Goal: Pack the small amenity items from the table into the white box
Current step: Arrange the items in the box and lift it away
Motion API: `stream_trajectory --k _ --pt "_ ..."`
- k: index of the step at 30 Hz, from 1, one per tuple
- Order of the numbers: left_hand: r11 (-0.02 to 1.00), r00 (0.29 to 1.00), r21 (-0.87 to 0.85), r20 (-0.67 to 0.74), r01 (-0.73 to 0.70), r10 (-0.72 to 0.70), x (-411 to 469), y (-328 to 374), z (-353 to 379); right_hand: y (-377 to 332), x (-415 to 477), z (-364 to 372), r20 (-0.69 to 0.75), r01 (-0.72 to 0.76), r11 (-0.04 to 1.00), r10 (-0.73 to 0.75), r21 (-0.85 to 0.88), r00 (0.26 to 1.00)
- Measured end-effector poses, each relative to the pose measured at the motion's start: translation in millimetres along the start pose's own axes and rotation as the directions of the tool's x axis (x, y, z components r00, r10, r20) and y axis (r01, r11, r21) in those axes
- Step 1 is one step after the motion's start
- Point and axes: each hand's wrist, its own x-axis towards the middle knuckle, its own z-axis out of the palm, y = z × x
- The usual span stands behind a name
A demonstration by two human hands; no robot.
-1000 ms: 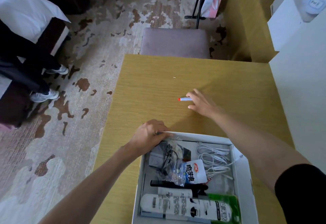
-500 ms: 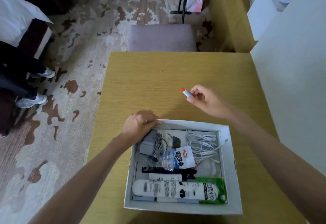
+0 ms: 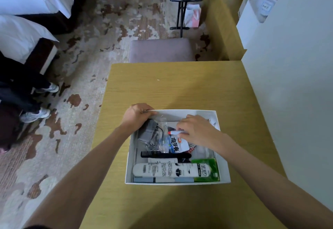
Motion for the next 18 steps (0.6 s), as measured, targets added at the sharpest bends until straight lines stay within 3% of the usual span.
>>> stream_trajectory --k 4,9,11,15,18 --pt "0.995 0.992 0.077 -0.107 0.069 -0.061 -17.2 3.2 4.4 -11.1 -17.3 5.0 0.006 0.021 1.000 -0.021 0.022 1.000" --pt "0.999 0.971 0.014 -0.235 0.051 -0.046 -72.1 2.1 4.1 -25.6 -33.5 15.3 0.035 0.023 0.995 -0.027 0.093 0.999" --pt "0.993 0.958 -0.031 -0.262 0.110 -0.114 -94.8 0.5 4.4 -29.5 -38.8 16.8 0.022 0.034 0.995 -0.037 0.094 0.999" --pt "0.947 0.944 -0.129 -0.121 0.293 -0.308 -127.3 -1.7 5.5 -26.3 -54.0 6.2 -0.091 0.032 0.982 -0.015 0.187 0.996" --pt "0.938 0.943 -0.092 0.019 0.334 -0.333 -135.7 -4.8 3.5 -14.6 -71.0 -3.0 -0.259 -0.046 0.948 0.133 0.316 0.957"
